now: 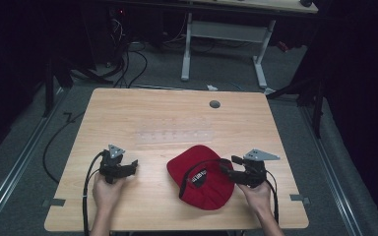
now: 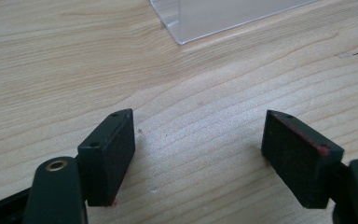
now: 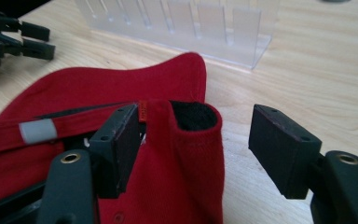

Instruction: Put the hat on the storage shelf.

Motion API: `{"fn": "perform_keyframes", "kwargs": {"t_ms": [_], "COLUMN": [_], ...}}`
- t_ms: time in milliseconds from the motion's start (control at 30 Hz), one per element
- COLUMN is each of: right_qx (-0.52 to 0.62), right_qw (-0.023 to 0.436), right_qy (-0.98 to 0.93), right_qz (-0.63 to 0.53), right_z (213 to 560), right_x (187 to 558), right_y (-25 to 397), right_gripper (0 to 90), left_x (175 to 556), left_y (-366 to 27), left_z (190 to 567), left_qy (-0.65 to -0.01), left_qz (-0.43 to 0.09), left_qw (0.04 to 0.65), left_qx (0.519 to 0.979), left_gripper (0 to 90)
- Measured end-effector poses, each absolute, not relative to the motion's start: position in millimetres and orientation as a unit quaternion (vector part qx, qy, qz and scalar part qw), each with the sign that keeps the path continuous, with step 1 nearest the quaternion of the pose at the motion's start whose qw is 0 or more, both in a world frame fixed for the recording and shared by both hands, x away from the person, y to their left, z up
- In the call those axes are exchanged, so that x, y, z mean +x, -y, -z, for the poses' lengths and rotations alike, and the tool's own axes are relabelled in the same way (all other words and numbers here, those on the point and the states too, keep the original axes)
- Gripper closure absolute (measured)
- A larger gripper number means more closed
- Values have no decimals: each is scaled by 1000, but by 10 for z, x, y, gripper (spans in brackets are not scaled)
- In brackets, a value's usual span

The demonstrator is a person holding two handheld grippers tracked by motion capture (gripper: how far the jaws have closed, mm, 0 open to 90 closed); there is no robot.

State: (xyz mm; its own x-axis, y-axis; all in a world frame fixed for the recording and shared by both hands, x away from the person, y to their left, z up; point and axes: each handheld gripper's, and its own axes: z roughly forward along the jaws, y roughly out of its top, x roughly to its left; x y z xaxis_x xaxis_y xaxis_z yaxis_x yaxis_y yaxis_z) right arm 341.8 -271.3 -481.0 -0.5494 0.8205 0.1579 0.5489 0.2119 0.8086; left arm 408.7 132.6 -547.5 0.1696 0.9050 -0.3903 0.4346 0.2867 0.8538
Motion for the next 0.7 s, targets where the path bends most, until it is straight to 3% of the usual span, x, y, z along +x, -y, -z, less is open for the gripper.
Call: {"fn": "perform_keyframes", "kwargs": {"t_ms": [367,700], "right_qx": [457,457], "right_qw": [125,101], "right_qy": [-773,-779], "right_qz": [-421,-416], "right_z": [5044,5178], "right_x": [3635,3727], "right_y": [2577,2541], "right_gripper": [375,480], "left_x": [4087,4087], "left_y": [-1326,-1326], "left_z": [5475,5475], "left_qy": [-605,-605], "left_qz": [-223,-223], "left_qw": [527,527], "left_qx": [554,554], "left_gripper": [259,259]}}
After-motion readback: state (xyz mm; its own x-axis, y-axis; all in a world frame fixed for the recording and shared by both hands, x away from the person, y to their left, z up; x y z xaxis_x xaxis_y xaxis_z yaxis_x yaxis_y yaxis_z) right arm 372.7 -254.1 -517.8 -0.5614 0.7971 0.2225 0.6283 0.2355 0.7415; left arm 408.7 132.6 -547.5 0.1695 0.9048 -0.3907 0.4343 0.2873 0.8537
